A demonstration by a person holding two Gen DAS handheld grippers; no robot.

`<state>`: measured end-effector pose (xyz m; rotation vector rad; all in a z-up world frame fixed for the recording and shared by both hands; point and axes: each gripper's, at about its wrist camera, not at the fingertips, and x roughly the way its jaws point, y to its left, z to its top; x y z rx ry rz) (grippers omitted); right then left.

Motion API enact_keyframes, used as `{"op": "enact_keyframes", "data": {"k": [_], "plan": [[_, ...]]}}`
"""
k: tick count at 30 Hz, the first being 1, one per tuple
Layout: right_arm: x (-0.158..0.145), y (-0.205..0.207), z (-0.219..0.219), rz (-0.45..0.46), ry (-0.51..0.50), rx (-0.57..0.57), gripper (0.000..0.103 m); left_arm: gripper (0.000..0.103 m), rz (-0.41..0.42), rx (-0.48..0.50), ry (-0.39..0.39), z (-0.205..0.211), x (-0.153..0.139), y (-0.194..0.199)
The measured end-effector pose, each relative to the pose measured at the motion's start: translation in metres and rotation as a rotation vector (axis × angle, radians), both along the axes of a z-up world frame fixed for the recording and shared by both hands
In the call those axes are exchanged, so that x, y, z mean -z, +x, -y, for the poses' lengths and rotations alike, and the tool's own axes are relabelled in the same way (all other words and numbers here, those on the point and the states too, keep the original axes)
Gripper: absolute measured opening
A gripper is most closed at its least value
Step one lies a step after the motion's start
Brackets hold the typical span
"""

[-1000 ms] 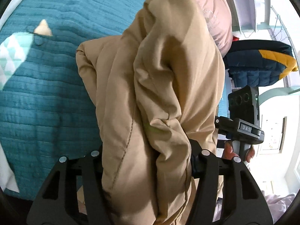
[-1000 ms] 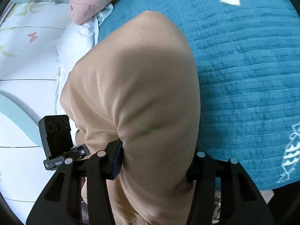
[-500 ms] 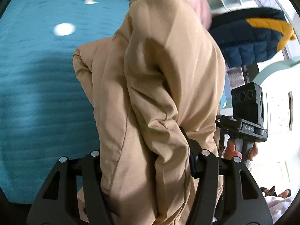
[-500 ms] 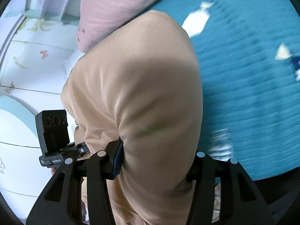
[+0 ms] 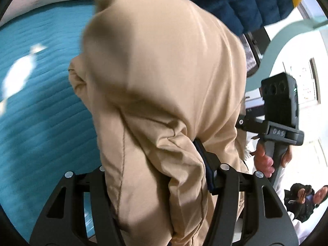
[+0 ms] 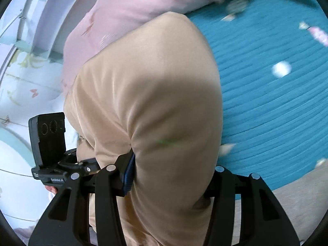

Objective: Fold large clothes
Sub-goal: 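Carry the lifted tan jacket with both tools toward the bed's foot end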

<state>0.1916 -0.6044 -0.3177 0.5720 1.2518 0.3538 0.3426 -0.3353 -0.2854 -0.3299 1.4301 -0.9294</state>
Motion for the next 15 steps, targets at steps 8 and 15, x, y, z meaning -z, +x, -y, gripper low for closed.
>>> {"op": "enact_keyframes", "data": {"k": [8,15], "plan": [[0.021,0.027,0.121,-0.05,-0.07,0.023,0.047,0.058,-0.029,0.093,-0.041,0.144,0.031,0.047],[0.07,0.054,0.172,-0.135,-0.084,0.024,0.048,0.058,-0.128,0.07,-0.019,0.192,0.092,0.085]]}}
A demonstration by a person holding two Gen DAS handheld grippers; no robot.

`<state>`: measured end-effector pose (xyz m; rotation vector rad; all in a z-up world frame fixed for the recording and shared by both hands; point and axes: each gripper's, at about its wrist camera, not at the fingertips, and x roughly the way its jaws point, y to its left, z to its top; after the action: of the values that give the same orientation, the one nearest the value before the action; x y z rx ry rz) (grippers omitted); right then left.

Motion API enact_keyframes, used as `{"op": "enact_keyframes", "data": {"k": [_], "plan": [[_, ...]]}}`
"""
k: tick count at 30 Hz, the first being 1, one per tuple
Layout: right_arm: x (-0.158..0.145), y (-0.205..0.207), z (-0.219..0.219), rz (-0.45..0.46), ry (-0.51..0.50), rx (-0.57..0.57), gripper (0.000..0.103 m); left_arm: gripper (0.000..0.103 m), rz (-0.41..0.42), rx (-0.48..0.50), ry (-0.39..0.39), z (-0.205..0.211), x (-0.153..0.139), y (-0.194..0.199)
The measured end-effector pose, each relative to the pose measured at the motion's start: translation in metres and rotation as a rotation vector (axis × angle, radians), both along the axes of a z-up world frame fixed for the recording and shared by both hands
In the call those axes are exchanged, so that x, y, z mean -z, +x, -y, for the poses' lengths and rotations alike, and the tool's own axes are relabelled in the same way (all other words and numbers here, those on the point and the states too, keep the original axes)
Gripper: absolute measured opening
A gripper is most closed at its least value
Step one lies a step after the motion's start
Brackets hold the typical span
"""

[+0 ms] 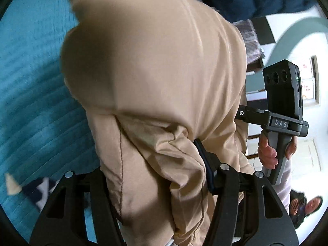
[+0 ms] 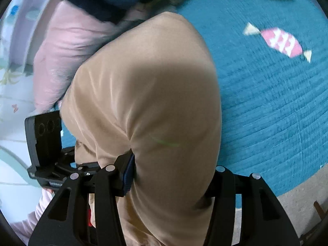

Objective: Fold large clothes
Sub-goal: 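Carry the lifted tan jacket with both tools toward the bed's foot end, then lower the tan jacket onto the teal bed and open both tools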

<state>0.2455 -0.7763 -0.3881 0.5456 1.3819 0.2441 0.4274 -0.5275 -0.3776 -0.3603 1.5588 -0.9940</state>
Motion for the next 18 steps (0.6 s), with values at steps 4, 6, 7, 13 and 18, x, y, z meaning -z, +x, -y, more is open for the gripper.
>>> {"op": "enact_keyframes", "data": {"k": [4,6,7,13,18], "plan": [[0.039,0.005,0.01,-0.055,-0.016,-0.033,0.055,0.058,-0.028,-0.006,0.001,-0.001,0.032,0.008],[0.054,0.002,0.018,-0.061,0.033,-0.022,0.058,0.058,-0.056,-0.006,-0.012,-0.008,0.046,0.003],[0.059,0.002,0.019,-0.067,0.049,-0.008,0.061,0.061,-0.079,-0.014,-0.012,-0.006,0.052,0.004],[0.062,-0.027,0.036,-0.051,0.013,0.009,0.076,0.063,-0.103,-0.014,-0.014,-0.016,0.052,0.014],[0.024,-0.055,0.04,-0.013,-0.095,0.051,0.079,0.064,-0.092,-0.081,0.03,-0.037,0.022,0.027]]}}
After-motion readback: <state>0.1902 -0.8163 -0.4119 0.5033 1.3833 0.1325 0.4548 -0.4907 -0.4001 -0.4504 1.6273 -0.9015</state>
